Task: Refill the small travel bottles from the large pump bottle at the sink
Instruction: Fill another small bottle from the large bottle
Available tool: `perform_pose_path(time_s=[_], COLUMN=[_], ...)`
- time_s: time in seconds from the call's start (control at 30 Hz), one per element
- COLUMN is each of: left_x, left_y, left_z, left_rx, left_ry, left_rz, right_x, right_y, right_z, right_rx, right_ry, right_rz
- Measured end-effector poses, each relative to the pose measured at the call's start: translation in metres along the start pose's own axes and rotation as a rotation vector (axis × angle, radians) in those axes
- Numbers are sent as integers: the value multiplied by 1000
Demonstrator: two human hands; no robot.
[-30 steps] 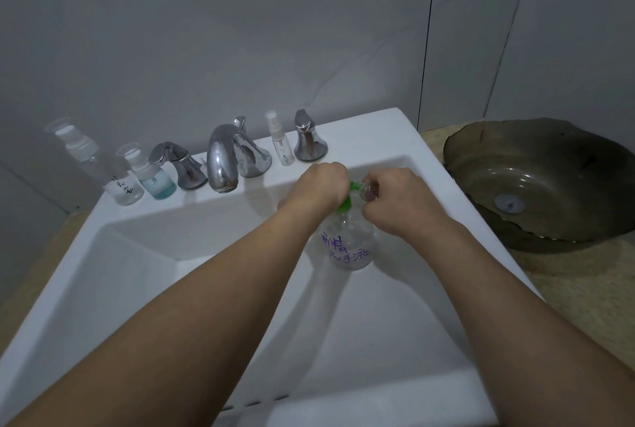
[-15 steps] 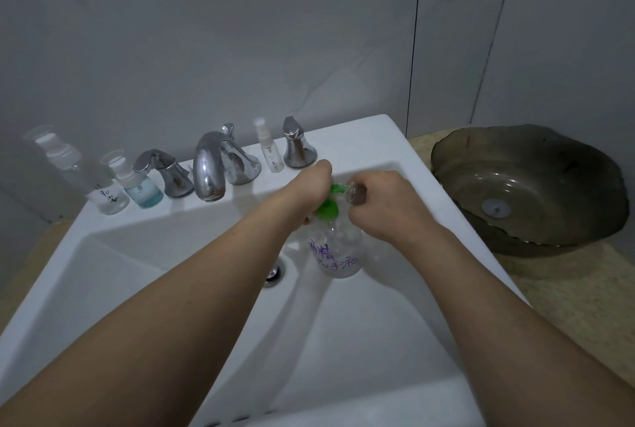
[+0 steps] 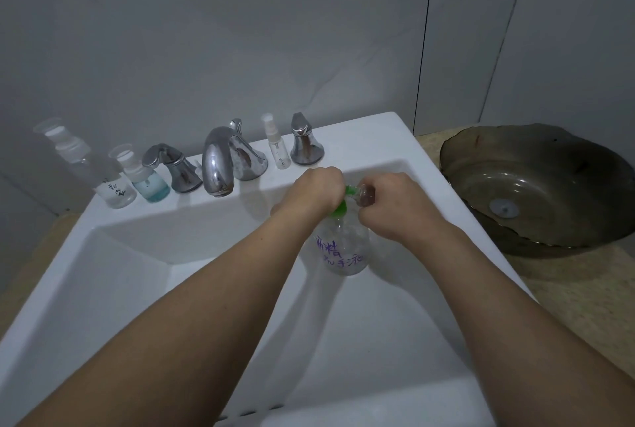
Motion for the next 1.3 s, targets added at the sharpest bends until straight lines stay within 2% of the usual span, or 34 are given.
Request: perform_pose_path(time_s=[0.2,0.33,0.5,0.77,1.03,1.13,1.3], left_x=[-1,-2,1,6,8,6,4], left_y=[1,-2,-5,-5,-15,-11,-15], left_z=[5,9,8,-5,-13,-7,-1], left_rx=[82,196,215,128,-3,58,181], left_ry=[-289,-470,-429,-275,68,-42,-351], left_rz=[116,159,195,152,123,125,182], right_x=[-1,0,1,-2,-5,-5,-4], right_y=[2,1,-1,2,4,5,5], right_z=[-4,-5,-5,-9,-11,-10,-8], right_rx=[29,54,56,35,41,40,41], right_ry=[41,124,153,115,97,77,78], right_rz=[35,34,49,44,57,57,48])
Point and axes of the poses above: each hand's wrist, its own y-axis towards the middle knuckle, its own x-axis out of the back of the hand, z = x × y, the point moved 5 cm from there along y, towards the middle knuckle, and after that the axes turned 1 degree about z, right-handed, at the moved point
